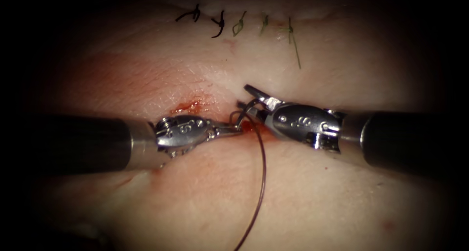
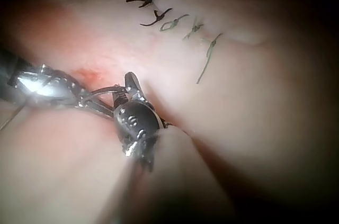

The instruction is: Wound Closure

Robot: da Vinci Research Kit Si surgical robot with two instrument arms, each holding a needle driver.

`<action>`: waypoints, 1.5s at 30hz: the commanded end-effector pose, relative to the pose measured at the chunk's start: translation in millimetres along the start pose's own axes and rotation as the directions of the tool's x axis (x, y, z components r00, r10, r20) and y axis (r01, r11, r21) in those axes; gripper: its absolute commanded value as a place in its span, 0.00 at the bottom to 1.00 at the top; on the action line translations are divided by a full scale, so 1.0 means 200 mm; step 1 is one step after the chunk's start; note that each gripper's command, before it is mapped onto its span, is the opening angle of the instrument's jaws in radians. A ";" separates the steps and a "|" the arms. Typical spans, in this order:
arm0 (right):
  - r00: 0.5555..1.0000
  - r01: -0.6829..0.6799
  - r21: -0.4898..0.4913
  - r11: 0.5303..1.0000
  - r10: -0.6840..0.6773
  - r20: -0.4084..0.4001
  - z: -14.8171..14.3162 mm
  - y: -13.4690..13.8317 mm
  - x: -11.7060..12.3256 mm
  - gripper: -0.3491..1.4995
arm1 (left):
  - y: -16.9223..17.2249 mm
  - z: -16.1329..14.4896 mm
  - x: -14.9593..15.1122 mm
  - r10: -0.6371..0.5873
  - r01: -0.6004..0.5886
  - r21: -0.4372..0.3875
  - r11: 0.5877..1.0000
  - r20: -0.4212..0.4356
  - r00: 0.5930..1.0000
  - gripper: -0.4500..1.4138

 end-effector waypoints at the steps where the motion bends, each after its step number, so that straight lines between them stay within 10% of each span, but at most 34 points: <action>1: 1.000 -0.006 0.006 1.000 0.006 0.008 0.004 -0.003 0.000 0.00 | 0.001 0.004 -0.003 -0.002 0.002 -0.002 1.000 0.001 1.000 0.20; 10: 0.999 -0.042 0.027 0.999 0.041 0.035 0.005 -0.003 -0.002 0.00 | 0.001 0.003 -0.003 -0.002 0.002 -0.003 1.000 0.001 1.000 0.20; 29: 0.982 -0.095 -0.144 0.985 0.069 -0.177 -0.016 0.022 0.027 0.00 | 0.012 0.007 0.009 -0.017 0.017 -0.006 1.000 -0.004 1.000 0.17; 45: 0.951 -0.170 0.000 0.985 0.164 -0.262 -0.017 0.035 0.028 0.00 | 0.000 0.016 -0.016 -0.005 0.005 -0.006 1.000 0.021 1.000 0.19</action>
